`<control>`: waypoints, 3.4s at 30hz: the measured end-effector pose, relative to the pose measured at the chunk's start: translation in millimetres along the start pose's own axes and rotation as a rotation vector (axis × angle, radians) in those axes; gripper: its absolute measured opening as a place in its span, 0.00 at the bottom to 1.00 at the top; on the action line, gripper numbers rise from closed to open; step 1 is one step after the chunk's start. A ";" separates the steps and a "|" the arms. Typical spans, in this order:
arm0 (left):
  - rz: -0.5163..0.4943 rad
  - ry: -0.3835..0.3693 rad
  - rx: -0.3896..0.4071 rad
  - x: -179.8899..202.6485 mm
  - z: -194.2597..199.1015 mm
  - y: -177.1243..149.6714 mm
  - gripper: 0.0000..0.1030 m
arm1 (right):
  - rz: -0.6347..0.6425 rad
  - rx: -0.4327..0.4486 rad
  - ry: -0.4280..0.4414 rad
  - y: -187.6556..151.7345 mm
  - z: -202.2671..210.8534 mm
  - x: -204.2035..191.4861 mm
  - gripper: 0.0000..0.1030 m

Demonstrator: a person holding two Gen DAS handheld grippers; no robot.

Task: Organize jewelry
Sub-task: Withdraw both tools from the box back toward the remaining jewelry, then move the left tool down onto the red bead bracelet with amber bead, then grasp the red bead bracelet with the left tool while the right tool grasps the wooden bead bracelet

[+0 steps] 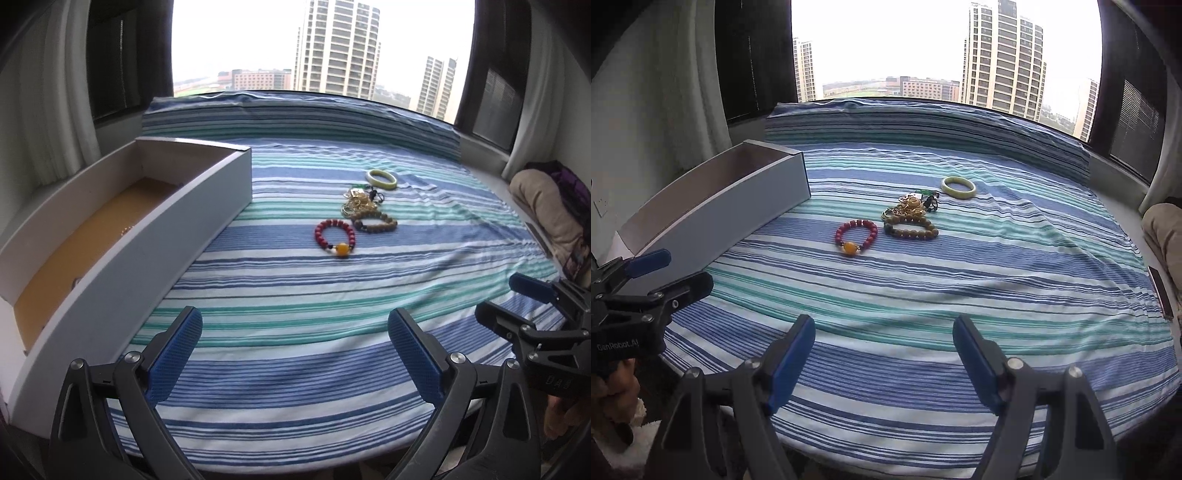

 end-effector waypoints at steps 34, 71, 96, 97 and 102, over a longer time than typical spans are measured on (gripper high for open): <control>-0.020 -0.023 -0.064 11.9 -20.9 -6.3 0.98 | -0.037 -0.031 -0.008 -16.5 -8.1 11.6 0.76; -0.686 -0.408 -0.223 96.4 -198.1 31.2 0.80 | -0.191 -0.132 -0.012 -47.8 -30.6 62.3 0.76; -0.350 -0.364 -0.405 59.0 -180.9 9.3 0.15 | -0.194 -0.138 0.110 -6.6 -55.0 81.2 0.76; -0.332 -0.354 -0.411 57.5 -178.2 7.0 0.15 | -0.193 -0.142 0.145 6.2 -65.5 82.9 0.76; -0.374 -0.320 -0.385 61.5 -168.7 -2.3 0.16 | -0.155 -0.261 0.327 70.1 -159.3 69.3 0.66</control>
Point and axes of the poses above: each gripper's, at about its wrist camera, not at the fingertips, and z roughly against the way its jaws point, x to its right, y to its top, the point moved 4 cm from there along -z, roughly the way its jaws point, and after that the axes turned 5 degrees about x, right-handed, at the moved point
